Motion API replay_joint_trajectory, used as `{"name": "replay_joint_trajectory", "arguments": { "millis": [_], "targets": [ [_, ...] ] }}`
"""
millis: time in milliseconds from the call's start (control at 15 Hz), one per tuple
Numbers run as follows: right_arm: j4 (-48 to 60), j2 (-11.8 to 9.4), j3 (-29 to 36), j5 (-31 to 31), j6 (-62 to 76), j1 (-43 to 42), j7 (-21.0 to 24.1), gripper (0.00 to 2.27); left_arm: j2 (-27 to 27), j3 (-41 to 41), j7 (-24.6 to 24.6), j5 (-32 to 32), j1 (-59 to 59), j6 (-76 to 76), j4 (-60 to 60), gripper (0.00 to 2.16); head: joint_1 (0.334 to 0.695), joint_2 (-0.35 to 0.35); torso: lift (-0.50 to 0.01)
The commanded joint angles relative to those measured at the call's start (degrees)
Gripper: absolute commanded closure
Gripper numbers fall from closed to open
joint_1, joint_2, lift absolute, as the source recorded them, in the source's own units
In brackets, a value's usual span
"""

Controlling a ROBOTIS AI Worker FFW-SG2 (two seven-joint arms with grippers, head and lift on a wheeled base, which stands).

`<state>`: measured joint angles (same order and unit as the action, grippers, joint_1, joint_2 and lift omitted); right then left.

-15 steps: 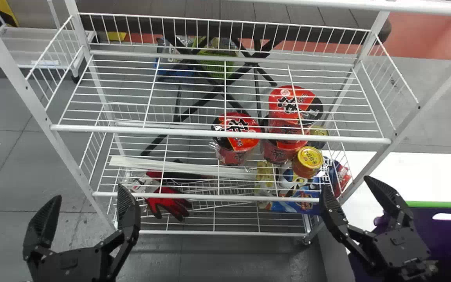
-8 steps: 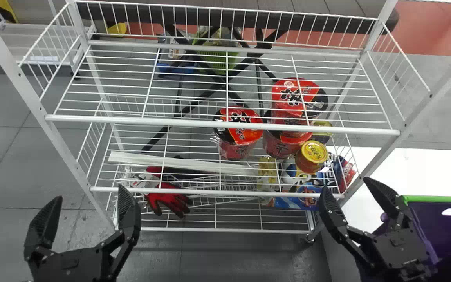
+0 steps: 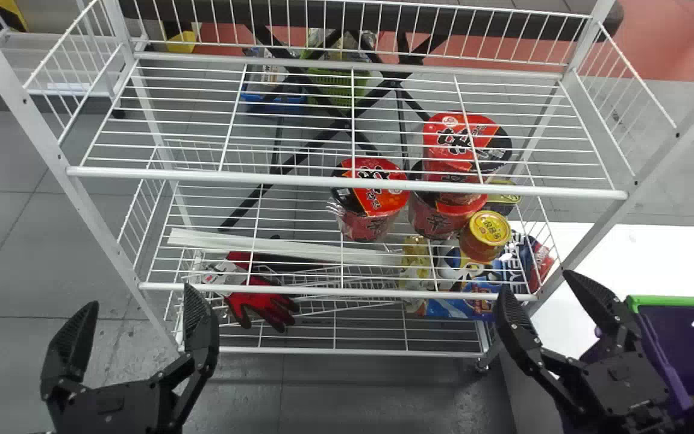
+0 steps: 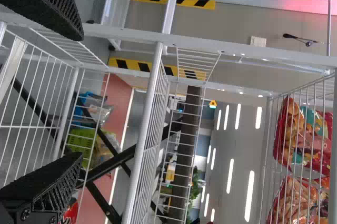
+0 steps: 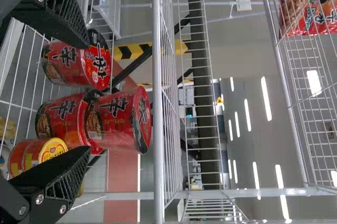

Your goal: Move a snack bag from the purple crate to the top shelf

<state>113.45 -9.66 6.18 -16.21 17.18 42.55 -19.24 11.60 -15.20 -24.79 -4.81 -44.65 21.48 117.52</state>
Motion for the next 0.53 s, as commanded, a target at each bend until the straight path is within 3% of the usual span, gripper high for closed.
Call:
{"name": "replay_joint_trajectory", "arguments": {
  "millis": [0,467],
  "targets": [
    [0.02,0.08,0.15,0.04,-0.61,-0.01,0.34,0.14,0.00,-0.09,0.00,-0.02,-0.09,-0.18,0.07,0.00,0.695,-0.070,-0.452],
    [0.20,0.08,0.41,-0.67,-0.44,0.25,0.08,0.14,0.18,0.00,0.00,-0.02,-0.18,-0.18,0.43,0.00,0.695,-0.079,-0.453]
  ]
}}
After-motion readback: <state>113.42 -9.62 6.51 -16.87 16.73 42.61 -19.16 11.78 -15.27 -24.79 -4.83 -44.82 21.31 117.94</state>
